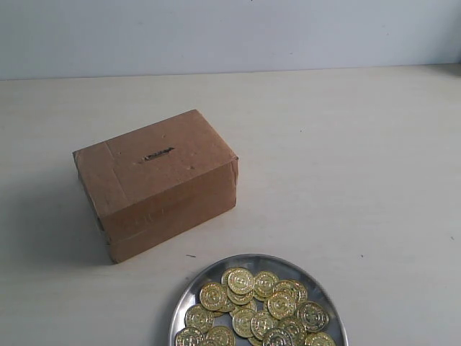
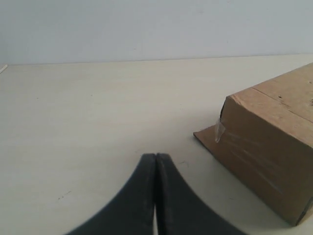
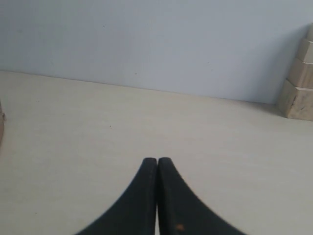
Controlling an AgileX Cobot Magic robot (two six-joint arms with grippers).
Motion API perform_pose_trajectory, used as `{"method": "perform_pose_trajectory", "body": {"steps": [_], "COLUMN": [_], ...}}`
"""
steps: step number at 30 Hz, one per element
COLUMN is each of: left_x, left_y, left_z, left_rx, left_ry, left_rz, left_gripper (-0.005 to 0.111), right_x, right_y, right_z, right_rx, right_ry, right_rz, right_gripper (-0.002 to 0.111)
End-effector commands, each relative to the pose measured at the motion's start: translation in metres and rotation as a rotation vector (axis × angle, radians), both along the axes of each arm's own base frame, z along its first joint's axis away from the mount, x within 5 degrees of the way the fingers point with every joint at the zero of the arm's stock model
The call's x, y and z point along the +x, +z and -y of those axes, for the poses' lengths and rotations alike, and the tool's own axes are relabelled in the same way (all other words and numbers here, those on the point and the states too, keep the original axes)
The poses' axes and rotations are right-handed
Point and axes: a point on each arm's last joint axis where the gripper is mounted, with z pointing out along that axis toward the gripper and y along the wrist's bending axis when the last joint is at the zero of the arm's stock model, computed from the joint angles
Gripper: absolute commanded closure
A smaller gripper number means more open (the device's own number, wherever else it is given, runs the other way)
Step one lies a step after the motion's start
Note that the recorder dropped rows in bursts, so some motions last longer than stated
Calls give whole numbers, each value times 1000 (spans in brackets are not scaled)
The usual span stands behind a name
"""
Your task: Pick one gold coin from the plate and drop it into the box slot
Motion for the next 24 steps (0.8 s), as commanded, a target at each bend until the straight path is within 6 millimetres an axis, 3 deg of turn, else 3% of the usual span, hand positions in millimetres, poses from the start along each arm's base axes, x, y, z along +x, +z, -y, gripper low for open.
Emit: {"method": "perform_pose_trajectory", "body": {"steps": [1, 24], "left_x": [0, 0], "left_y": [0, -1], "left_z": [1, 1], "left_rx": [-18, -13], "left_ry": [-5, -6], "left_rz": [4, 0], "left_gripper": [107, 107], "right_x": [0, -2], "right_y": [-3, -8], "right_z": [0, 0], "right_rx": [6, 4], "right_ry": [-6, -6], "right_rz": [-20, -80], "right_gripper": [108, 108]}}
